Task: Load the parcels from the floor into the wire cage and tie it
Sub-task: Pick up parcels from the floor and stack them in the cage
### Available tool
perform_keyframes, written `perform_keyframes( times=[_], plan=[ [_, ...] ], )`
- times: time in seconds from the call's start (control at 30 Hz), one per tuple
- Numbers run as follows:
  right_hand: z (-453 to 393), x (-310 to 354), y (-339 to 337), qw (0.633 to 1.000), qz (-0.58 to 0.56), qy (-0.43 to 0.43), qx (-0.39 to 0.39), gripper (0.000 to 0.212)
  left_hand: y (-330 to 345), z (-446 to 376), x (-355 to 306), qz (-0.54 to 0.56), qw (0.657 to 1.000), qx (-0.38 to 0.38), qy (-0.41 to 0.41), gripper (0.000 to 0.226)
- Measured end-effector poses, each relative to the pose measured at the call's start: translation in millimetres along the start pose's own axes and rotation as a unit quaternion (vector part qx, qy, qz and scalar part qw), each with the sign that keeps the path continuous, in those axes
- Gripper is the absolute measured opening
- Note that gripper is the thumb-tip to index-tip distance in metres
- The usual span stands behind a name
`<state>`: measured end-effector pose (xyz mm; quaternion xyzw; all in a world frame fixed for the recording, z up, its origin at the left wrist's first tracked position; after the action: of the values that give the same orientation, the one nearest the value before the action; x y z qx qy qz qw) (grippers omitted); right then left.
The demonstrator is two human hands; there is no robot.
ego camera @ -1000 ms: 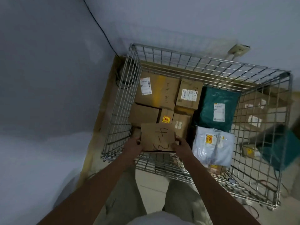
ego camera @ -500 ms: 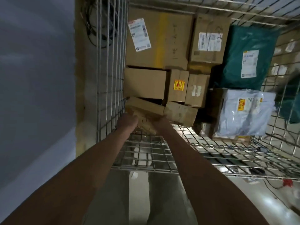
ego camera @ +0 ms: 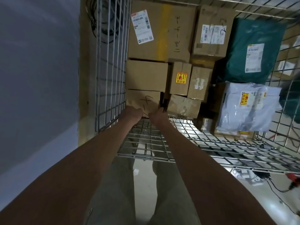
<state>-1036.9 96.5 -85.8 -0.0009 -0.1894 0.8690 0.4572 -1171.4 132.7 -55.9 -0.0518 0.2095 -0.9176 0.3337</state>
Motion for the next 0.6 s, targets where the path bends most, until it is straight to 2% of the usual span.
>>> perform_keyframes(
  times=[0.13,0.2,0.3,0.37,0.43,0.53,0.6],
  plan=[
    [39,-10,-25,0.995,0.068,-0.039,0.06,0.044,-14,44,-7,-0.049,0.997,-0.01,0.055,0.058],
    [74,-15,-55,0.99,0.109,-0.081,0.036,0.039,-26,81,-17,-0.071,0.993,-0.02,0.094,0.064],
    [134,-33,-108,0.983,0.141,-0.116,-0.012,0.043,-38,148,-32,-0.135,0.976,-0.048,0.166,0.074],
    [178,-53,-145,0.974,0.172,-0.13,-0.063,0.051,-41,194,-50,-0.204,0.948,-0.057,0.236,0.078],
    [228,-84,-182,0.966,0.185,-0.131,-0.125,0.056,-38,238,-74,-0.271,0.911,-0.058,0.305,0.073],
    [318,-143,-232,0.945,0.189,-0.108,-0.243,0.037,-11,307,-114,-0.341,0.844,-0.079,0.407,0.069],
    [381,-191,-253,0.938,0.116,-0.072,-0.318,0.035,25,354,-133,-0.371,0.794,-0.083,0.474,0.073]
  ],
)
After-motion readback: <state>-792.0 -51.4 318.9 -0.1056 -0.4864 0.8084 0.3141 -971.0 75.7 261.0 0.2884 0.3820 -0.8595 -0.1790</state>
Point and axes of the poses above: each hand's wrist, its own z-axis away from the middle knuckle, its own y-axis out of the palm, x = y × z, the point moved 1 cm from there along -z, towards the middle knuckle, and after that the axes turned 2 degrees about -x, right-handed, at the moved point
